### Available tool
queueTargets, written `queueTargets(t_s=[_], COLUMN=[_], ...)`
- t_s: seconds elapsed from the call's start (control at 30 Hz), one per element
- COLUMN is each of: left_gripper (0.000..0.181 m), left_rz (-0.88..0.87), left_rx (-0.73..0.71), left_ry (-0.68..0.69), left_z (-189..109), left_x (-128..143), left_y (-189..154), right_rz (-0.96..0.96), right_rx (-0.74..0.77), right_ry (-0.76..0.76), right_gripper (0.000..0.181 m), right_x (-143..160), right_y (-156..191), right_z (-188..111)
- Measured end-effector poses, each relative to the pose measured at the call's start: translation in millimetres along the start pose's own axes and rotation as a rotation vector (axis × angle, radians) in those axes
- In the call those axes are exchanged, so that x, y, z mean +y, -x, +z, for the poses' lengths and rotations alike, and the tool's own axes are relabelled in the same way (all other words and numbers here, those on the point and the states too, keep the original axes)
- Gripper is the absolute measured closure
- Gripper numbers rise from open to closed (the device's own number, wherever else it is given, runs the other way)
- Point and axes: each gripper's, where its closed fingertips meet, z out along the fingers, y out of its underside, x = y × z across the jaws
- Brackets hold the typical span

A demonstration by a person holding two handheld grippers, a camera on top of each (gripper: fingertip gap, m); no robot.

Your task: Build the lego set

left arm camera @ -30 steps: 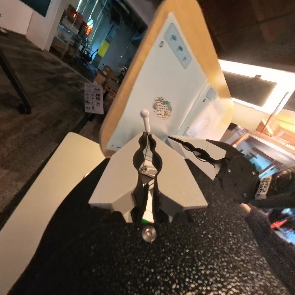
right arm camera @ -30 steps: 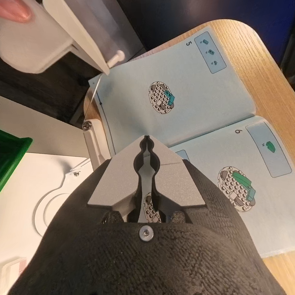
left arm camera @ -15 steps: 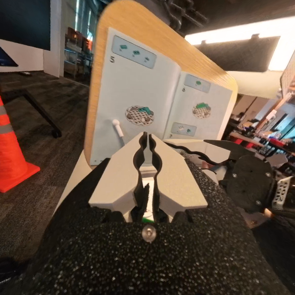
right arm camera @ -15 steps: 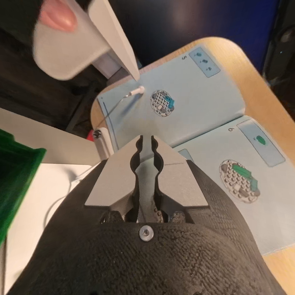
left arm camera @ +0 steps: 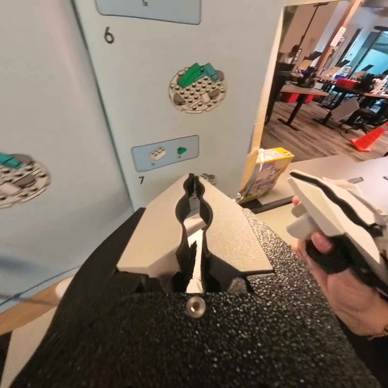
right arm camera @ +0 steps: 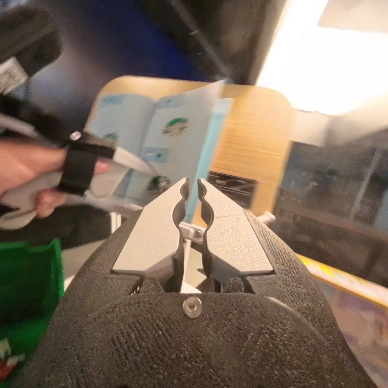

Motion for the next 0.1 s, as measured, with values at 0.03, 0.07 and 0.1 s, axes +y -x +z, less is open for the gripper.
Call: queueTargets(t_s=[0.03,0.07,0.1], left_gripper=[0.181,0.181,0.181], left_rz=[-0.005,-0.007,-0.009], left_rx=[0.006,0.001,-0.004], left_ry=[0.008,0.018,0.024], left_z=[4.8,9.1,13.0], left_x=[-0.2,0.2,0.5], left_y=[-1.6,-1.5,-1.4], right_rz=[0.091,0.183,0.277], right_rx=[0.061,0.111,0.144], right_ry=[0.030,0.083,0.127], right_gripper=[0.175,0.172,0.166], right_x=[7.6,20.1,32.0], right_y=[-18.0,-32.7,-43.0], right_z=[-3.7,-5.4,-6.1])
